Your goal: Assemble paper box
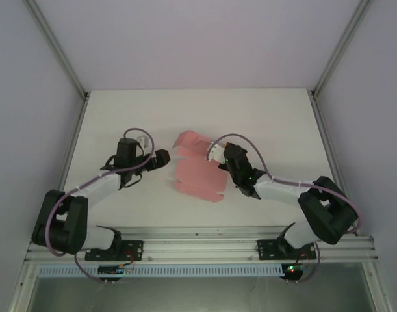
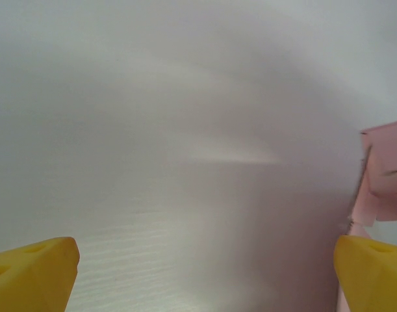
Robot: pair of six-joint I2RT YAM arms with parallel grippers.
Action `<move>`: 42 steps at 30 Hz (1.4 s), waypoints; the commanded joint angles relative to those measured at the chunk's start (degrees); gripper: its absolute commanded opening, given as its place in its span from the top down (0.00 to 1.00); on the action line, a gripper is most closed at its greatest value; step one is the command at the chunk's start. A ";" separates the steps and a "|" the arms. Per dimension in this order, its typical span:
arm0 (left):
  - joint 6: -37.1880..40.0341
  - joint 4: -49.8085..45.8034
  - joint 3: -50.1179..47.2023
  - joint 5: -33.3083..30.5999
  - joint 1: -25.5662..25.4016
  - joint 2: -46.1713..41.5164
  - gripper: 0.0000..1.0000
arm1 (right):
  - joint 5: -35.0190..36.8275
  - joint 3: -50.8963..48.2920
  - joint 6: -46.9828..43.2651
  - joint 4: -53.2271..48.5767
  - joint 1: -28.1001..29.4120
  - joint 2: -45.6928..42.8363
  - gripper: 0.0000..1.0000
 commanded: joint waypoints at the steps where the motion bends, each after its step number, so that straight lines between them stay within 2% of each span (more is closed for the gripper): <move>1: -2.21 6.43 0.67 2.71 0.14 3.97 0.00 | -3.60 -0.65 4.40 -1.41 -0.62 -2.40 0.97; 8: -6.49 22.44 1.64 8.94 0.14 11.68 0.00 | -5.01 -0.84 5.79 -2.63 -0.79 -3.22 0.97; 12: -6.76 30.02 1.49 15.45 -0.14 14.64 0.00 | -5.15 -0.89 7.07 -2.64 -0.92 -3.22 0.97; 14: -6.00 31.86 1.20 18.33 -0.51 15.45 0.00 | -5.11 -0.96 7.49 -2.85 -1.07 -3.22 0.97; 17: -3.81 31.38 1.22 19.08 -1.88 15.99 0.00 | -5.51 -1.24 8.47 -2.71 -1.18 -3.28 0.97; 20: -0.31 26.01 3.27 14.87 -4.33 16.19 0.00 | -6.85 -2.05 10.07 -2.13 -1.28 -3.48 0.97; 28: 7.33 12.48 9.90 -4.18 -12.29 16.85 0.00 | -7.81 -3.70 12.26 0.86 -1.16 -3.19 0.97; 30: 7.95 10.11 10.91 -6.67 -13.11 17.05 0.00 | -7.86 -4.01 12.35 1.01 -1.22 -3.14 0.97; 34: 8.33 10.24 9.21 -5.96 -13.12 14.63 0.00 | -5.95 -4.21 10.26 1.21 -1.62 -3.40 0.98; 38: 9.57 9.69 5.82 -4.05 -12.87 7.62 0.00 | -2.70 -4.81 5.64 4.10 -1.94 -3.52 0.99; 42: 10.49 3.23 4.41 -5.59 -12.06 -1.00 0.00 | -0.61 -5.20 1.82 7.41 -1.98 -3.53 0.99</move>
